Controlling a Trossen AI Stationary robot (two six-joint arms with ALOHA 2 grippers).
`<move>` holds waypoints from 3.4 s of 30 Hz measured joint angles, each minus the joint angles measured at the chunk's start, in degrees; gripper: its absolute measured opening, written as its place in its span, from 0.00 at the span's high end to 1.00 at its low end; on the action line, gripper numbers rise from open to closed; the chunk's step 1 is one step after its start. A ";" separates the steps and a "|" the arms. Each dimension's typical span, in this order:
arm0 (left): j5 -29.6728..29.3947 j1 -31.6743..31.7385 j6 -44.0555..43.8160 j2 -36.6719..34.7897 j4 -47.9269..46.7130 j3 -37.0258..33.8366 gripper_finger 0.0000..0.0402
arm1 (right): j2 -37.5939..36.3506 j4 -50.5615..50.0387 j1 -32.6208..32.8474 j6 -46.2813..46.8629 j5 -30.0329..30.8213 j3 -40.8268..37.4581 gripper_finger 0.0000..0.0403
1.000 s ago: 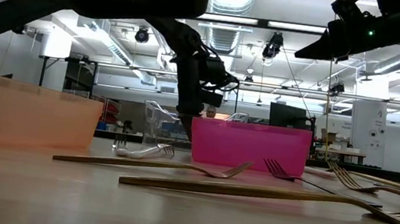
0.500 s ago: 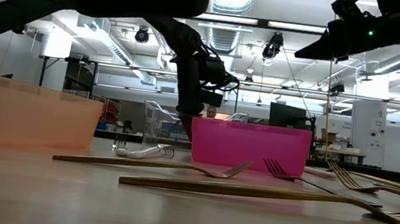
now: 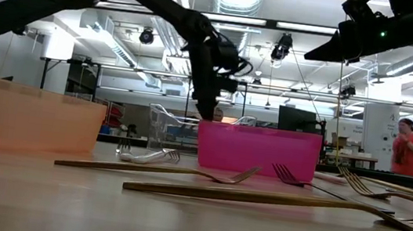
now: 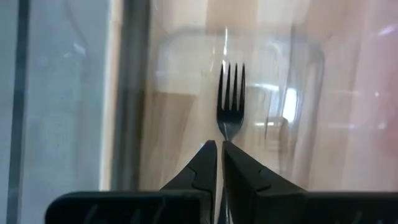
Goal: Sort silverware by color (type)
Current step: Put the white fork into the red bin
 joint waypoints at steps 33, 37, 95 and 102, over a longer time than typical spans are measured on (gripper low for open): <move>10.71 -7.22 -5.06 -14.63 -15.58 7.30 1.00 | 0.07 -2.91 0.15 10.06 -0.28 3.80 0.91; 13.47 -7.84 -5.07 -19.70 -11.39 -1.05 1.00 | 0.07 -2.94 0.15 11.36 -0.28 3.85 0.91; -24.48 -8.77 5.89 -76.27 57.51 -80.32 1.00 | 29.35 -78.10 5.84 74.45 -24.83 29.81 0.91; -23.58 -8.81 5.05 -78.17 56.46 -80.93 1.00 | 29.35 -77.91 12.27 81.57 -24.53 29.52 0.91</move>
